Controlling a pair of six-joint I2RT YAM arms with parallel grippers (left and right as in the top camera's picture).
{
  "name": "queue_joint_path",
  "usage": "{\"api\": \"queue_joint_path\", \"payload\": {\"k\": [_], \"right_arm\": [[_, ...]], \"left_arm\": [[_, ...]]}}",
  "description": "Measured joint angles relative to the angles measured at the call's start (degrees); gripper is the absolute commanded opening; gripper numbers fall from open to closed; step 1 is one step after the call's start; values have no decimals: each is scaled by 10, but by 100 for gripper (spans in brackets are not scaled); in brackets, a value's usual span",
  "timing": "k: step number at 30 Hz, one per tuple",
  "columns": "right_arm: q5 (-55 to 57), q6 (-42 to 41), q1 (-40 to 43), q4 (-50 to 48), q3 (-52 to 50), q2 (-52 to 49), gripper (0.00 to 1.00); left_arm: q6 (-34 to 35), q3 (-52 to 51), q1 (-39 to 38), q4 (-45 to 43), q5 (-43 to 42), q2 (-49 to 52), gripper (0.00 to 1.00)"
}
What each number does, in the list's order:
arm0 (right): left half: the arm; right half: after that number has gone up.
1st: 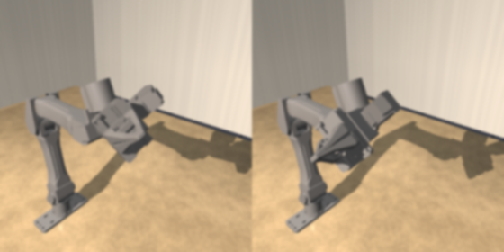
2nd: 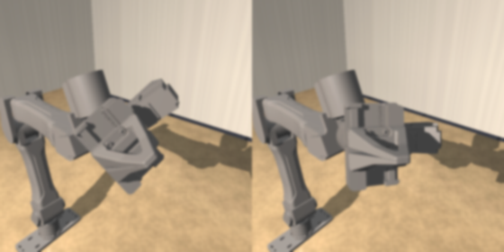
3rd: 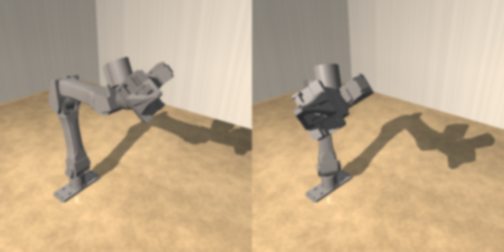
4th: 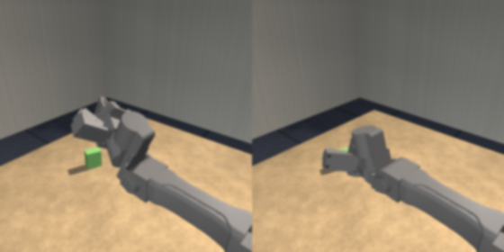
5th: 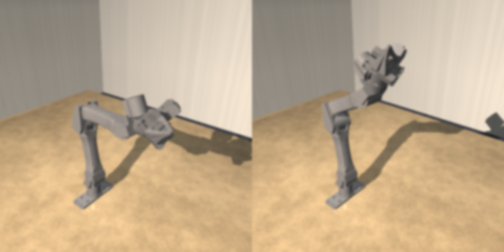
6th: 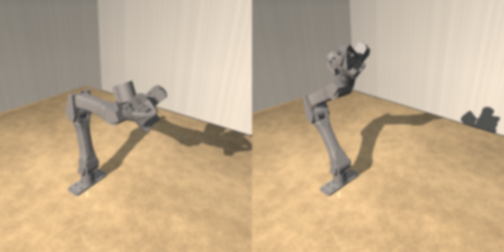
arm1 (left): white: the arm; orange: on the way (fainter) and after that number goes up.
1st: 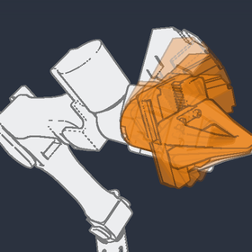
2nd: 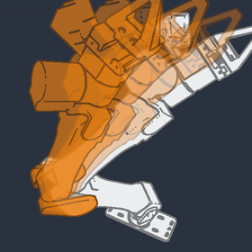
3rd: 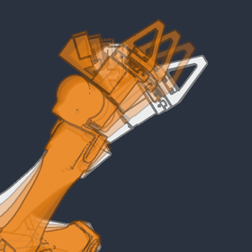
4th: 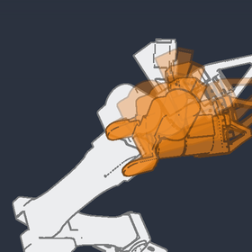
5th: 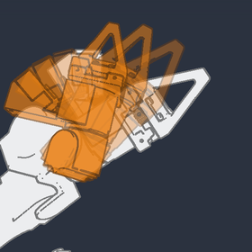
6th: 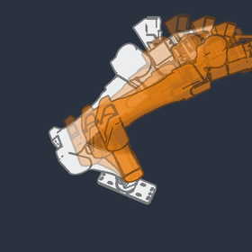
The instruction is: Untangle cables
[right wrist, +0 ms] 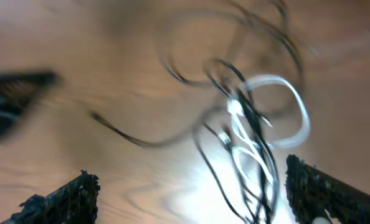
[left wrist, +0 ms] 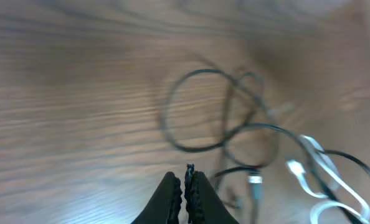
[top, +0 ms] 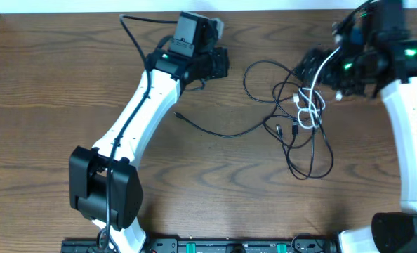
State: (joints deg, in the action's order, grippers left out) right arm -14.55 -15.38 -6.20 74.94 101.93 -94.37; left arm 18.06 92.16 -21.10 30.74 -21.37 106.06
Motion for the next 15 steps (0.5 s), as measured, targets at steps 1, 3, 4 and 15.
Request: {"api": "queue_joint_path", "payload": {"k": [1, 3, 4, 15], "right_arm": [[29, 2, -16, 19, 0, -8, 99], [78, 2, -40, 56, 0, -26, 99], [103, 2, -52, 75, 0, -38, 99], [290, -24, -82, 171, 0, -178, 99]], "left_arm": [[-5, 0, 3, 6, 9, -1, 8], [-14, 0, 7, 17, 21, -4, 8], [-18, 0, 8, 23, 24, -6, 8], [-47, 0, 7, 54, 58, -10, 8]]}}
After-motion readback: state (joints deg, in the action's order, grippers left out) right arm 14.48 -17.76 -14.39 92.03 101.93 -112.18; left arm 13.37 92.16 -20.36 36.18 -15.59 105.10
